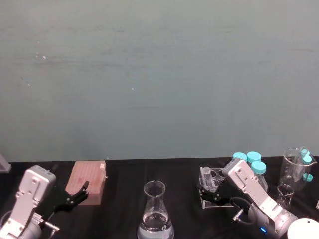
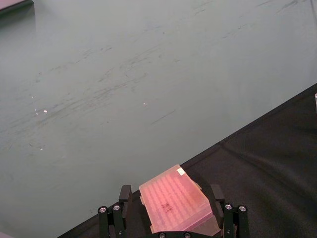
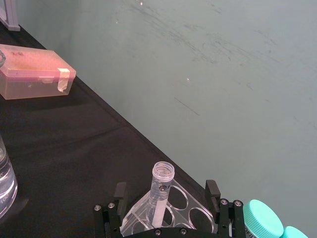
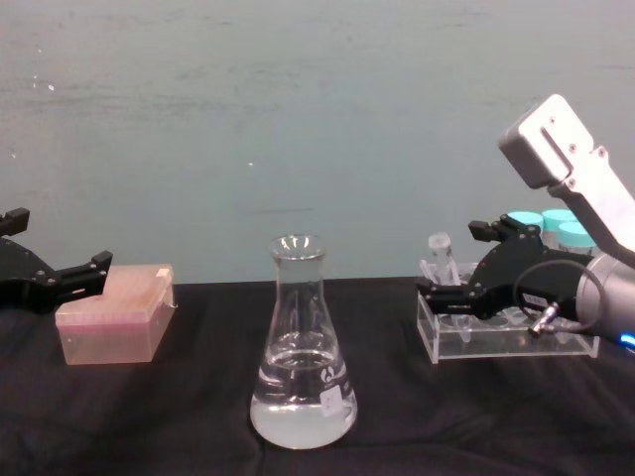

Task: Pour the liquid from the test tube into the beaker using one hand.

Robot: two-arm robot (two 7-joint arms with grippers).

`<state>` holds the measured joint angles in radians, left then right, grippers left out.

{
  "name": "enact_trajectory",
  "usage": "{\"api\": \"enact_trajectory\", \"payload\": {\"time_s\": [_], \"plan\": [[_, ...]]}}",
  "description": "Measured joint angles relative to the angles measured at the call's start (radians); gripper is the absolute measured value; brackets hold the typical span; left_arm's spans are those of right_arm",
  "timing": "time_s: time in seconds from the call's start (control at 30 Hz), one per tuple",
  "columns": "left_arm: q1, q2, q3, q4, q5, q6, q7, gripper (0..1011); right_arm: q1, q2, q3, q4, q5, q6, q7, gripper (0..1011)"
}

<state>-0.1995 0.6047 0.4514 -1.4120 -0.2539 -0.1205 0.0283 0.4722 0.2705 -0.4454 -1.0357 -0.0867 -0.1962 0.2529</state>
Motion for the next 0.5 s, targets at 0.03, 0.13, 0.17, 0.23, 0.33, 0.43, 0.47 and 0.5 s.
{"api": "enact_trajectory", "payload": {"time_s": [0.03, 0.13, 0.17, 0.23, 0.33, 0.43, 0.47, 0.5], "plan": [[0.000, 0.000, 0.000, 0.000, 0.000, 0.000, 0.000, 1000, 0.000, 0.000, 0.000, 0.000, 0.000, 0.000, 0.000, 1004], [0.000, 0.000, 0.000, 0.000, 0.000, 0.000, 0.000, 1000, 0.000, 0.001, -0.001, -0.001, 0.000, 0.000, 0.000, 1004], [0.000, 0.000, 0.000, 0.000, 0.000, 0.000, 0.000, 1000, 0.000, 0.001, -0.001, -0.001, 0.000, 0.000, 0.000, 1004], [0.000, 0.000, 0.000, 0.000, 0.000, 0.000, 0.000, 1000, 0.000, 0.001, -0.002, -0.001, 0.001, 0.000, 0.000, 990], [0.000, 0.000, 0.000, 0.000, 0.000, 0.000, 0.000, 1000, 0.000, 0.002, -0.002, -0.001, 0.001, 0.000, 0.000, 930], [0.000, 0.000, 0.000, 0.000, 0.000, 0.000, 0.000, 1000, 0.000, 0.002, -0.002, -0.002, 0.001, 0.000, 0.000, 852], [0.000, 0.000, 0.000, 0.000, 0.000, 0.000, 0.000, 1000, 0.000, 0.002, -0.003, -0.002, 0.002, 0.000, 0.000, 816], [0.000, 0.000, 0.000, 0.000, 0.000, 0.000, 0.000, 1000, 0.000, 0.002, -0.003, -0.002, 0.002, -0.001, 0.000, 780]]}}
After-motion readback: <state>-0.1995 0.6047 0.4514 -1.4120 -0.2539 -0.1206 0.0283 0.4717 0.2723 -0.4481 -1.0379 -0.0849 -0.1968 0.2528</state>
